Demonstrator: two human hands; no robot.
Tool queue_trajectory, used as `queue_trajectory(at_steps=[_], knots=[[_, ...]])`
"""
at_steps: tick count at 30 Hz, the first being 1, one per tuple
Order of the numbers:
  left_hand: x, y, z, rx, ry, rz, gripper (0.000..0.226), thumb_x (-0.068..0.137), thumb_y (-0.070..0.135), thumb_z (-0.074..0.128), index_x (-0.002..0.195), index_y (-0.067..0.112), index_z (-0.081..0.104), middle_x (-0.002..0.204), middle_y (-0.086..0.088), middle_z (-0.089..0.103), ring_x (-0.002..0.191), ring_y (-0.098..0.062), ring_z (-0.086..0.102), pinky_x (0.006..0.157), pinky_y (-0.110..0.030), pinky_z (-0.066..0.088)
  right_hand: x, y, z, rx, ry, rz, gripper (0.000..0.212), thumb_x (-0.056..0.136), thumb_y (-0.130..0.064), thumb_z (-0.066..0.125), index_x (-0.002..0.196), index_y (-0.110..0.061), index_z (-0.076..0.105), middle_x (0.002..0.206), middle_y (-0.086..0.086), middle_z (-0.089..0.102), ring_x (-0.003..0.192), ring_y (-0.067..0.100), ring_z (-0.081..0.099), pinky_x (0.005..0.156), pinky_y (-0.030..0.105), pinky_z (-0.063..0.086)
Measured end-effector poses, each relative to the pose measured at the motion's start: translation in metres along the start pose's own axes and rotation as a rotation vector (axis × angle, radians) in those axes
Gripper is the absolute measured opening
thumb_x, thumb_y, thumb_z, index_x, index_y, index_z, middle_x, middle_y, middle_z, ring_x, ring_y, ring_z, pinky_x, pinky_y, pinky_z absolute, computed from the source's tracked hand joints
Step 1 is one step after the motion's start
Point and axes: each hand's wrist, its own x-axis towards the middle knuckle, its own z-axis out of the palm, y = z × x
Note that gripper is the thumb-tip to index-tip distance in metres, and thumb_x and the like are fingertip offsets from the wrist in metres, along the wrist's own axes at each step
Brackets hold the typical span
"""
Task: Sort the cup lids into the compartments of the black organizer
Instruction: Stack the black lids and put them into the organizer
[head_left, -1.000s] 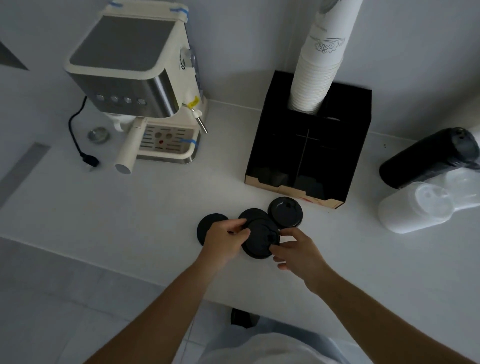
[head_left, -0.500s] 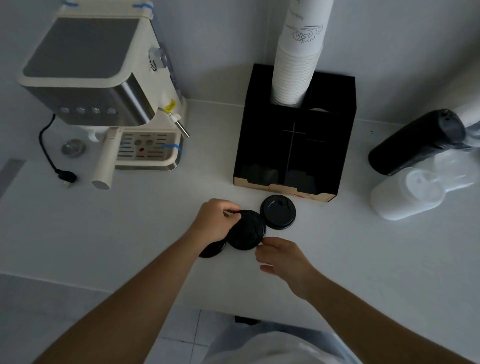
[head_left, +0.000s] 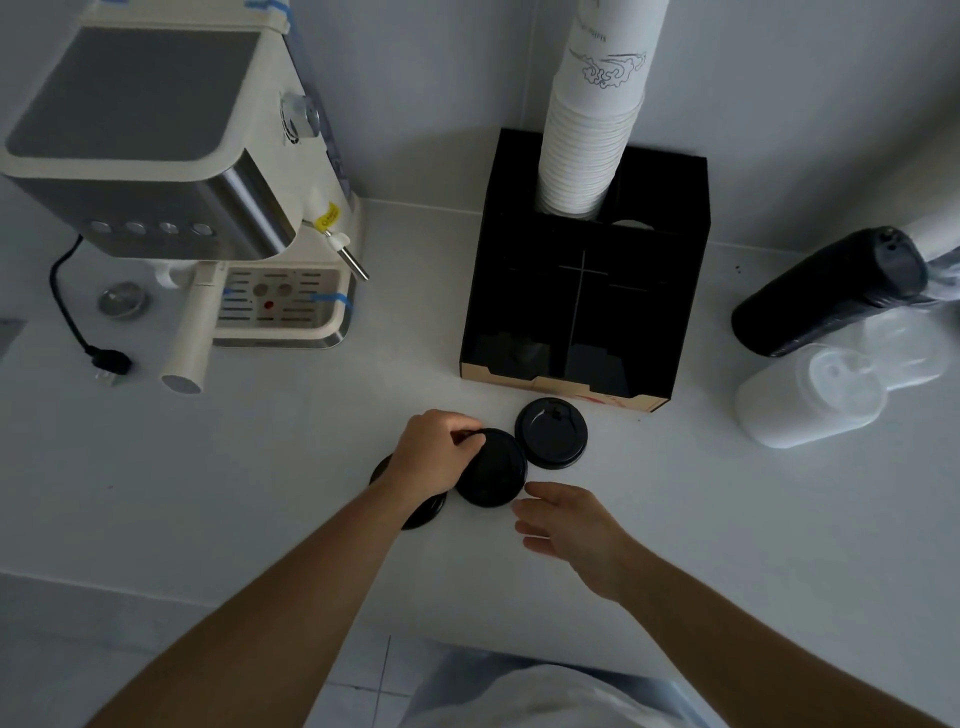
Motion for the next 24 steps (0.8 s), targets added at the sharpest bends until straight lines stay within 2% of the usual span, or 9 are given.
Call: queue_trajectory(at_steps=[4,7,9,11,13,16,21,24], knots=[[0.0017,0.0008,0.0021,0.007,-0.038,-0.019,0.032,0.088,0.017,0.064,0.12,0.012,0.067,0.12,-0.004,0.07,0.111,-0.017,0.064,0.1,-0.027,0.048,-0.0014,-0.0025,-0.0007,0.026,-0.017,0.004,0.061,0.089,-0.013,0.068,0.144,-0.006,0.044,0.109,0.003,0.065,0.104,0.021,0.065,0.078,0.025,0.054],[0.004,0.0019,0.0037,-0.001,-0.043,-0.044,0.031,0.087,0.016,0.065,0.118,0.01,0.068,0.117,-0.004,0.07,0.109,-0.017,0.064,0.1,-0.028,0.048,-0.0026,-0.0071,0.0013,0.053,-0.017,0.002,0.049,0.089,-0.01,0.067,0.136,-0.006,0.052,0.103,0.003,0.065,0.104,0.024,0.064,0.079,0.027,0.054],[0.0057,0.0029,0.0042,-0.022,-0.047,-0.07,0.026,0.087,0.014,0.065,0.112,0.008,0.07,0.109,-0.005,0.071,0.104,-0.017,0.065,0.095,-0.024,0.047,-0.0031,-0.0093,0.0014,0.079,-0.013,0.009,0.034,0.09,-0.009,0.066,0.123,-0.007,0.061,0.101,0.004,0.064,0.109,0.028,0.064,0.082,0.029,0.054],[0.0074,0.0023,0.0044,-0.036,-0.052,-0.093,0.019,0.086,0.013,0.066,0.104,0.011,0.07,0.102,-0.007,0.069,0.101,-0.017,0.063,0.091,-0.023,0.045,-0.0036,-0.0106,0.0005,0.117,-0.01,0.035,0.011,0.091,-0.007,0.065,0.101,-0.011,0.067,0.102,0.007,0.063,0.116,0.03,0.06,0.089,0.034,0.054],[0.0084,0.0023,0.0042,-0.052,-0.048,-0.113,0.032,0.085,0.014,0.068,0.117,0.01,0.068,0.116,-0.005,0.069,0.11,-0.017,0.064,0.098,-0.025,0.046,-0.0029,-0.0101,-0.0011,0.17,-0.007,0.052,0.009,0.09,-0.004,0.064,0.091,-0.013,0.067,0.105,0.009,0.064,0.118,0.032,0.058,0.096,0.038,0.052],[0.0073,0.0035,0.003,-0.073,-0.043,-0.13,0.04,0.084,0.015,0.069,0.124,0.011,0.064,0.125,-0.005,0.067,0.115,-0.016,0.062,0.1,-0.024,0.044,-0.0026,-0.0088,-0.0032,0.23,-0.003,0.066,0.01,0.09,-0.002,0.063,0.094,-0.01,0.067,0.112,0.012,0.065,0.116,0.031,0.059,0.096,0.039,0.051],[0.0056,0.0046,0.0013,-0.125,-0.035,-0.133,0.041,0.083,0.014,0.071,0.124,0.011,0.064,0.124,-0.006,0.068,0.112,-0.015,0.064,0.101,-0.025,0.046,-0.0018,-0.0075,-0.0042,0.278,0.006,0.066,0.016,0.089,-0.002,0.064,0.105,-0.007,0.067,0.119,0.012,0.065,0.113,0.026,0.06,0.093,0.038,0.051],[0.0032,0.0059,0.0003,-0.155,-0.035,-0.146,0.041,0.083,0.014,0.071,0.123,0.011,0.065,0.122,-0.006,0.068,0.111,-0.016,0.064,0.101,-0.027,0.047,-0.0032,-0.007,-0.0041,0.298,0.025,0.059,0.027,0.089,-0.001,0.064,0.116,-0.003,0.064,0.122,0.013,0.064,0.113,0.026,0.06,0.092,0.039,0.051]])
